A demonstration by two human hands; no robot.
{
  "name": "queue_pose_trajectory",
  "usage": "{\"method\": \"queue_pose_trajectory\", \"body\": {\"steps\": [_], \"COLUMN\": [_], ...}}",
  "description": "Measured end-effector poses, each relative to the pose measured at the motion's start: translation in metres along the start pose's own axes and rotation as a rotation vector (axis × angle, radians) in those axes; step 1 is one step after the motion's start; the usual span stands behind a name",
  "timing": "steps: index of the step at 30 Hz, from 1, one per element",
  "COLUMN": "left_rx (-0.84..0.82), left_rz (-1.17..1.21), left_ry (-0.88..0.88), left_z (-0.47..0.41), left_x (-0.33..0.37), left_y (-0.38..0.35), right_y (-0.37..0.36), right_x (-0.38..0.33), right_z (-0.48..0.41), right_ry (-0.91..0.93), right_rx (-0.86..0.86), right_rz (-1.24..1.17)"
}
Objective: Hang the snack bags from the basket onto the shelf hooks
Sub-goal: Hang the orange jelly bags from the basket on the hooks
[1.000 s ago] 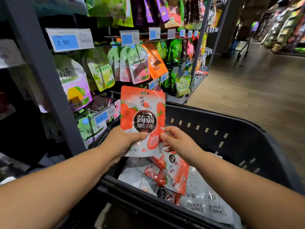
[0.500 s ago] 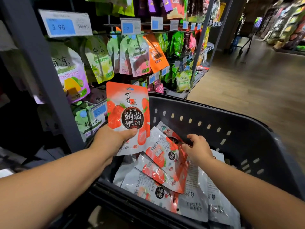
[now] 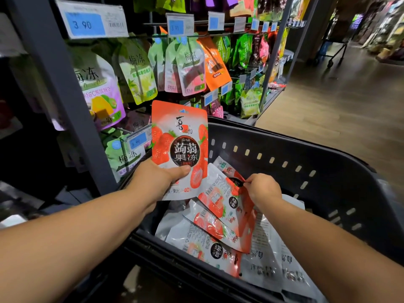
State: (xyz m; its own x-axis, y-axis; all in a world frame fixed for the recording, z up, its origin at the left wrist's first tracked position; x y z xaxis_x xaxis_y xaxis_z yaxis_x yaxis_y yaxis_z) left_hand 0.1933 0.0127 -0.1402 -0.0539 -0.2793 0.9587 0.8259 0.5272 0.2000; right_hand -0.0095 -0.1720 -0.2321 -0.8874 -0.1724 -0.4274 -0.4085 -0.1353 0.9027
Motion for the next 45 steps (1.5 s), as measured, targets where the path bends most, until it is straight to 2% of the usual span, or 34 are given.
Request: {"method": "queue_pose_trajectory", "body": {"steps": [7,10,17,20,28,32,37,41,43,45], "left_rx": [0.006,0.017,0.014,0.010,-0.011,-0.035,-0.048,-0.057,-0.062,-0.077], "left_rz": [0.020,-0.014,-0.042,-0.053,-0.096,-0.126,-0.146,-0.143,-0.149,-0.167], "left_ry": [-0.024,-0.027,-0.020,-0.038,-0.062,-0.068,-0.065,-0.056,-0.056,-0.055], "left_z": [0.000,-0.003,-0.005,-0.006,-0.008,-0.010,-0.011,-0.012,-0.013,-0.014], "left_x": [0.005,0.004,0.002,0.004,0.010,0.011,0.015,0.016,0.016,0.014], "left_y": [-0.002,0.000,0.001,0.002,-0.001,-0.002,-0.004,-0.005,-0.006,-0.006], "right_y": [-0.003,-0.002,0.026,0.051,0.103,0.118,0.129,0.115,0.108,0.107], "right_x": [0.007,0.010,-0.001,-0.010,-0.018,-0.017,-0.011,-0.004,-0.002,-0.004], "right_z": [-0.008,-0.009,-0.003,0.001,0.012,0.018,0.018,0.022,0.025,0.026], "right_ry": [0.001,-0.005,0.119,0.179,0.252,0.290,0.214,0.077,0.004,0.018], "right_rx": [-0.040,-0.018,0.035,0.028,-0.145,-0.215,-0.277,-0.448,-0.511,-0.518], "right_rz": [0.037,-0.035,-0.241,-0.246,-0.311,-0.209,-0.120,0.027,0.013,-0.013]}}
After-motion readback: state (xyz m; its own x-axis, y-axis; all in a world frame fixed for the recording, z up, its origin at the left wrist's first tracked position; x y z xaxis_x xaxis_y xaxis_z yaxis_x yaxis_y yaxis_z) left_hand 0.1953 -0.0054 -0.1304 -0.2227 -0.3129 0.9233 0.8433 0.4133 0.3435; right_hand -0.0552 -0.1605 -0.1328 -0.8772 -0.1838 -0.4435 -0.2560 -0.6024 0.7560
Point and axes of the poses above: each hand's wrist, its own z-axis away from the middle knuckle, its own y-axis out of the back of the hand, x = y × z, the point moved 2 cm from there along -z, towards the middle knuckle, and after that the axes turned 14 degrees about -z, right-handed, at the moved point
